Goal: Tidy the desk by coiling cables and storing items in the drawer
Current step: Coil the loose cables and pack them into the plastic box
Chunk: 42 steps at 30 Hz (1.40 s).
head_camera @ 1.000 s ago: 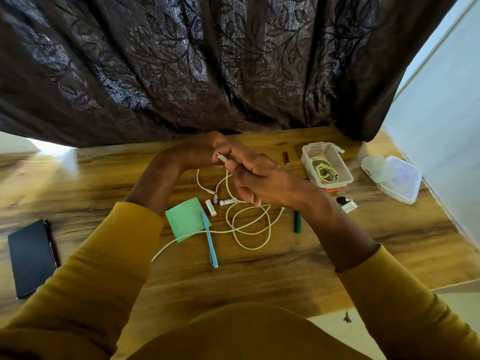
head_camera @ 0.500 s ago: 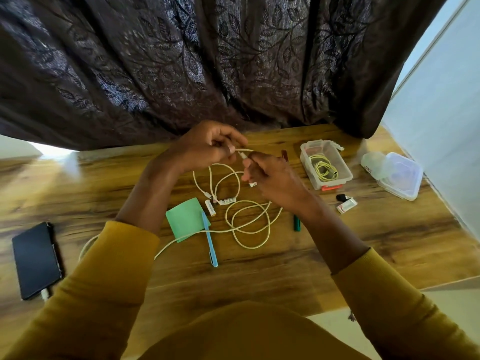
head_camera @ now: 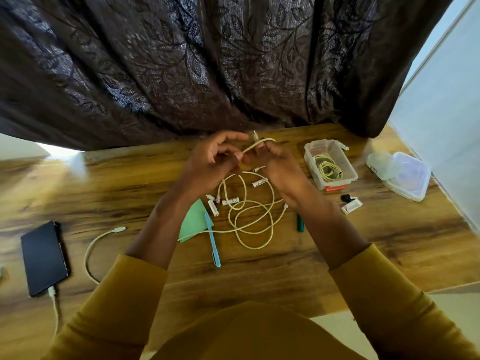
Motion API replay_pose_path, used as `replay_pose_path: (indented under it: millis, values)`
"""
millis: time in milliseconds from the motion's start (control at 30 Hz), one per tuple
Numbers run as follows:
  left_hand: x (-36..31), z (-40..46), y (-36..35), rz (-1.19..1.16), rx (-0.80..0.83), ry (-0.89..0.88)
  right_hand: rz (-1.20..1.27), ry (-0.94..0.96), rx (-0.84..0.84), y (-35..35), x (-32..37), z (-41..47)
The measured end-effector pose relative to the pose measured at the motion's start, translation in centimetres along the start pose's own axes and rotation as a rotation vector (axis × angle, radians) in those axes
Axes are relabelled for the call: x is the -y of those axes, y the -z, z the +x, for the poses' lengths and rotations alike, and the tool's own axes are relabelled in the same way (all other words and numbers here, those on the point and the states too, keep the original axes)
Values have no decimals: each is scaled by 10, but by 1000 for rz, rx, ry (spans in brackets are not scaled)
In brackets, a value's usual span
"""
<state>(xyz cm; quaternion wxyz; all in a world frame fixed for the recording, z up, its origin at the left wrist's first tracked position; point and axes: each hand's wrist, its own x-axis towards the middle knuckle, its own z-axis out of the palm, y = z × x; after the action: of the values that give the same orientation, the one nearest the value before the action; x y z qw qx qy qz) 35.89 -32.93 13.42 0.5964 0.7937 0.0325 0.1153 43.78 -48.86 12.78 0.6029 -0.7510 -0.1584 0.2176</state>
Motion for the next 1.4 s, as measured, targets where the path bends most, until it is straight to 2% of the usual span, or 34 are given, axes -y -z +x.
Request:
replay_pose_path:
  millis: [133,367,533,767,900,1000,1067,1167,1233,1333,1400]
  values:
    - [16,-2,4,29,-23,5,306,-63,134,9,9,-3]
    - [21,2,1,-38,-121,-25,441,13,250,13,12,-5]
    - [27,0,-7,-26,-85,-41,514,25,278,12,20,-5]
    - [53,-14,0,145,36,118,678,-35,382,19,19,-5]
    - [59,-18,8,224,64,98,853,-36,588,28,19,-4]
    - [51,-15,13,207,19,123,1023,-43,777,32,22,-4]
    - [45,-10,17,158,21,124,1042,-56,927,33,27,-6]
    - [30,-1,29,14,61,94,870,-89,1101,33,32,-10]
    - [17,5,38,-64,137,33,569,-30,1143,34,33,-14]
    - [-2,12,44,14,213,-15,-92,49,1062,28,39,-18]
    - [-10,14,42,113,256,-21,-412,14,957,17,38,-18]
